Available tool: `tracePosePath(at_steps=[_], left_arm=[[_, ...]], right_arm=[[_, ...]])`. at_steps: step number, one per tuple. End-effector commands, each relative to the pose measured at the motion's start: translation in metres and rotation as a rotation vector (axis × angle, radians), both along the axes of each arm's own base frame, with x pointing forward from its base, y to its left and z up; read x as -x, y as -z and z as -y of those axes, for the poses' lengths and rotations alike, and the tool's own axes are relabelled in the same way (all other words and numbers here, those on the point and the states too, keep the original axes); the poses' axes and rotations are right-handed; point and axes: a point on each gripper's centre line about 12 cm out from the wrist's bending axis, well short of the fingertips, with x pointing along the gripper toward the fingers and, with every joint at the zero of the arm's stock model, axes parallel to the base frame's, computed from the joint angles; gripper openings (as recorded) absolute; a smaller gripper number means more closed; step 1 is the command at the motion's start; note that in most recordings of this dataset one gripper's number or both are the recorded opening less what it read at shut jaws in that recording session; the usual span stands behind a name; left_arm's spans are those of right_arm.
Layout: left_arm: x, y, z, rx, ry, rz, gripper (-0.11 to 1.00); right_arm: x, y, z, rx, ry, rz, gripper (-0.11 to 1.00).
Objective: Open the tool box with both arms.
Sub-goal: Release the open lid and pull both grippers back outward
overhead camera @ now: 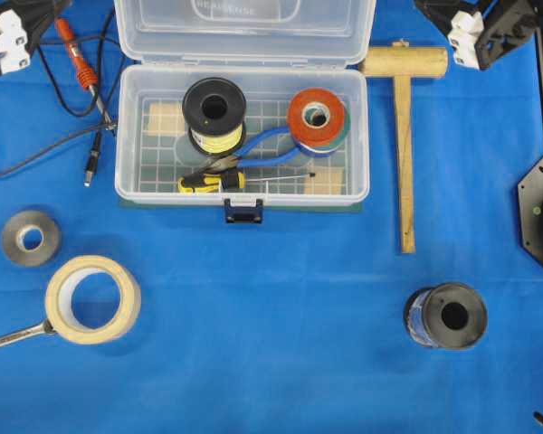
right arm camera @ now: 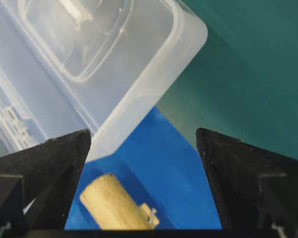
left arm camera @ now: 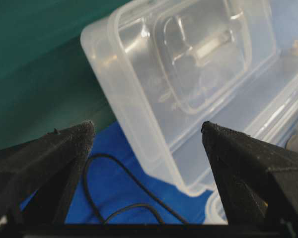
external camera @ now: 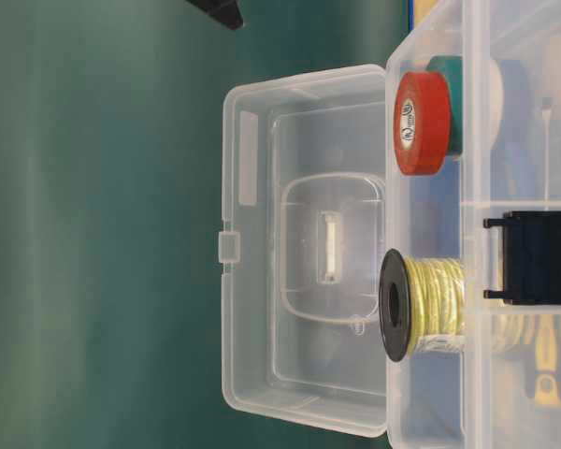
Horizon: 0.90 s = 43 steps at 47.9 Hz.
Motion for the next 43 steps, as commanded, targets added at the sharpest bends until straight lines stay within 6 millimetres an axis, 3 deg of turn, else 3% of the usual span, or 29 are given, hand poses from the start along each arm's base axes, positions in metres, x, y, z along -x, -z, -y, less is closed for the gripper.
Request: tracePosePath(at_steps=[1, 12, 28, 43], left_arm=[[0.002, -0.007, 0.001, -0.014, -0.003, 0.016, 0.89], [0.004, -0.008, 0.009, -0.011, 0.020, 0.021, 0.89], [-0.014, -0.007, 0.036, -0.005, 0.166, 0.015, 0.89], [-0.027, -0.010, 0.078, -0.012, 0.371, 0.022, 0.89]], right_arm=[[0.003, -0.008, -0.002, 0.014, 0.005, 0.025, 0.86], [0.002, -0.007, -0.008, 0.000, -0.010, 0.036, 0.86], [-0.017, -0.006, -0.034, -0.007, -0.133, 0.038, 0.86], [-0.041, -0.003, -0.087, -0.020, -0.360, 0.023, 0.85]])
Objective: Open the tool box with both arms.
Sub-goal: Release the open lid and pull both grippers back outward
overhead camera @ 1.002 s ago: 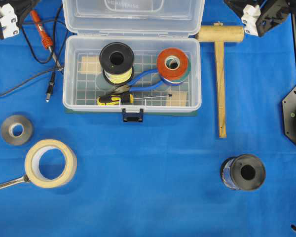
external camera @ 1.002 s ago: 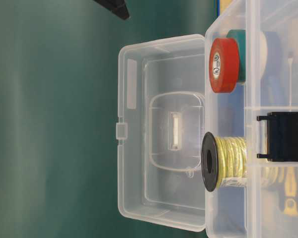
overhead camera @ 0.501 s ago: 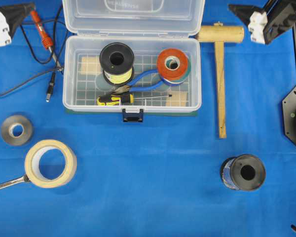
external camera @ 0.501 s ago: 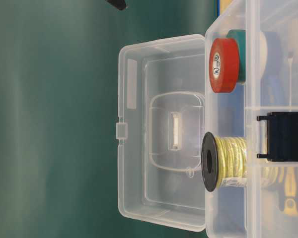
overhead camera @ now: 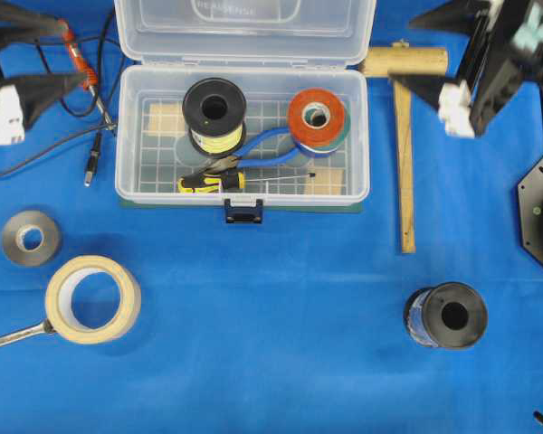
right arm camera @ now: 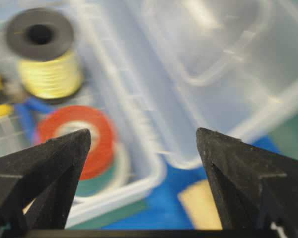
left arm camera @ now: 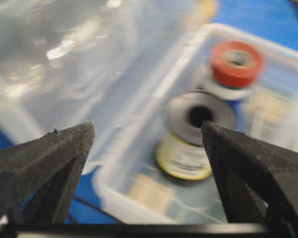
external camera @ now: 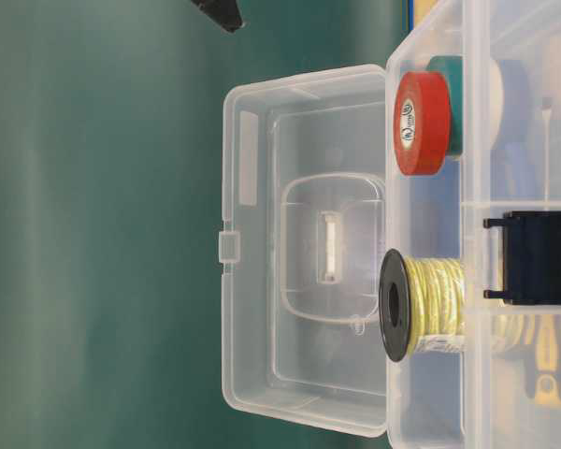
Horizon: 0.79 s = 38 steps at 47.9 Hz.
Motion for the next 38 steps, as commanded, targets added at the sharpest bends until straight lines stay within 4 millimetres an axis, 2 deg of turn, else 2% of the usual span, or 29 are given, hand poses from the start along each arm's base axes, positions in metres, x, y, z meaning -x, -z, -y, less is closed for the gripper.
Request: tracePosePath(at_steps=[1, 19, 30, 38], left_arm=[[-0.003, -0.004, 0.010, -0.007, 0.052, 0.009, 0.89], [-0.012, 0.004, 0.053, 0.001, 0.260, -0.019, 0.89], [-0.013, 0.008, 0.065, -0.004, 0.320, -0.034, 0.89], [-0.004, 0.012, 0.072, -0.048, 0.365, -0.034, 0.89]], right_arm=[[-0.007, -0.005, -0.016, 0.000, -0.066, 0.012, 0.85], [-0.022, 0.002, -0.077, -0.008, -0.309, -0.014, 0.85], [-0.024, 0.008, -0.085, -0.007, -0.344, -0.047, 0.85], [-0.008, 0.012, -0.087, -0.012, -0.349, -0.068, 0.85]])
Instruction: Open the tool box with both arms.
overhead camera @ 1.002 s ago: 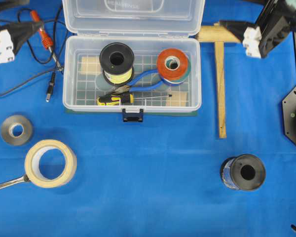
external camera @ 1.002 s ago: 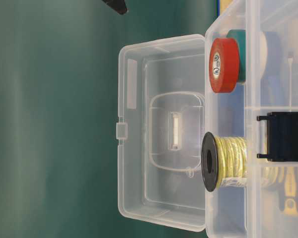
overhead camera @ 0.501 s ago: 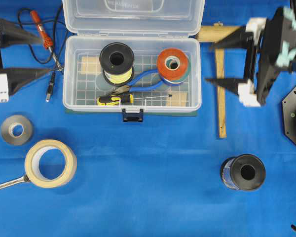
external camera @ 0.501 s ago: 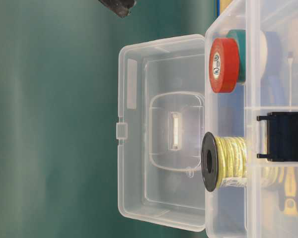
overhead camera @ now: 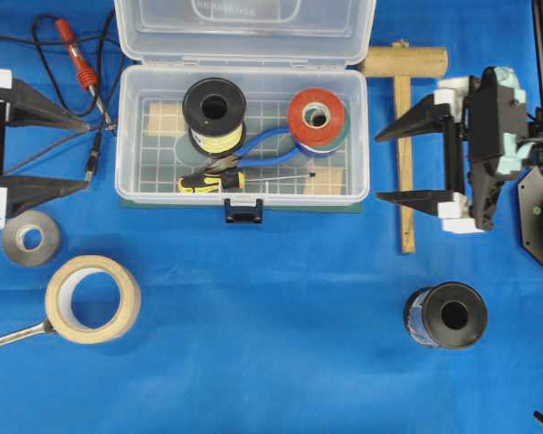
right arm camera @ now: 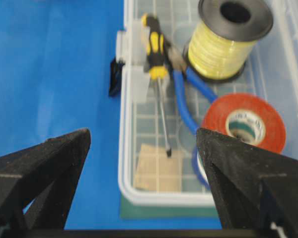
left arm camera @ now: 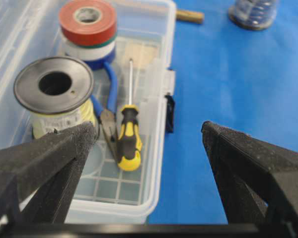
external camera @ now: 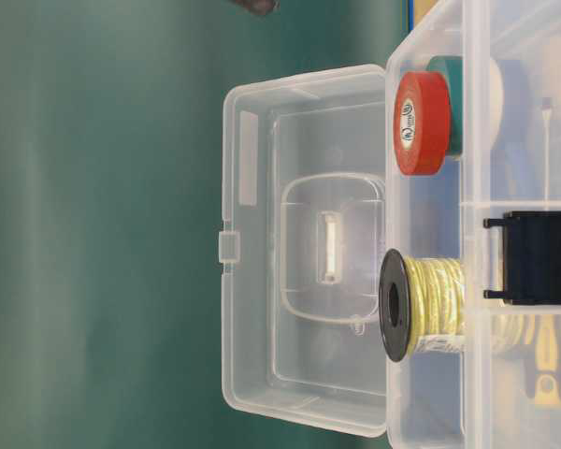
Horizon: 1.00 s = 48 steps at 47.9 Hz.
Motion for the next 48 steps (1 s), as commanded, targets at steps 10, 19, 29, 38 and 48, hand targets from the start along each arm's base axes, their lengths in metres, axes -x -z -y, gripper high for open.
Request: tracePosePath(at_steps=[10, 19, 29, 38, 48], left_arm=[[0.018, 0.011, 0.005, -0.031, 0.032, 0.026, 0.89], [0.030, 0.022, 0.005, -0.036, 0.031, 0.034, 0.89], [0.043, 0.039, 0.009, -0.036, 0.050, 0.051, 0.89], [0.049, 0.049, 0.013, -0.026, 0.072, 0.078, 0.89], [0.049, 0.051, 0.019, -0.019, 0.110, 0.075, 0.89]], right_arm=[[0.032, 0.006, -0.003, 0.000, -0.002, 0.086, 0.85], [0.051, 0.024, -0.004, -0.006, 0.003, 0.120, 0.85], [0.061, 0.046, -0.004, -0.033, 0.024, 0.150, 0.85], [0.068, 0.066, -0.002, -0.063, 0.053, 0.172, 0.85], [0.068, 0.074, -0.002, -0.070, 0.065, 0.155, 0.85]])
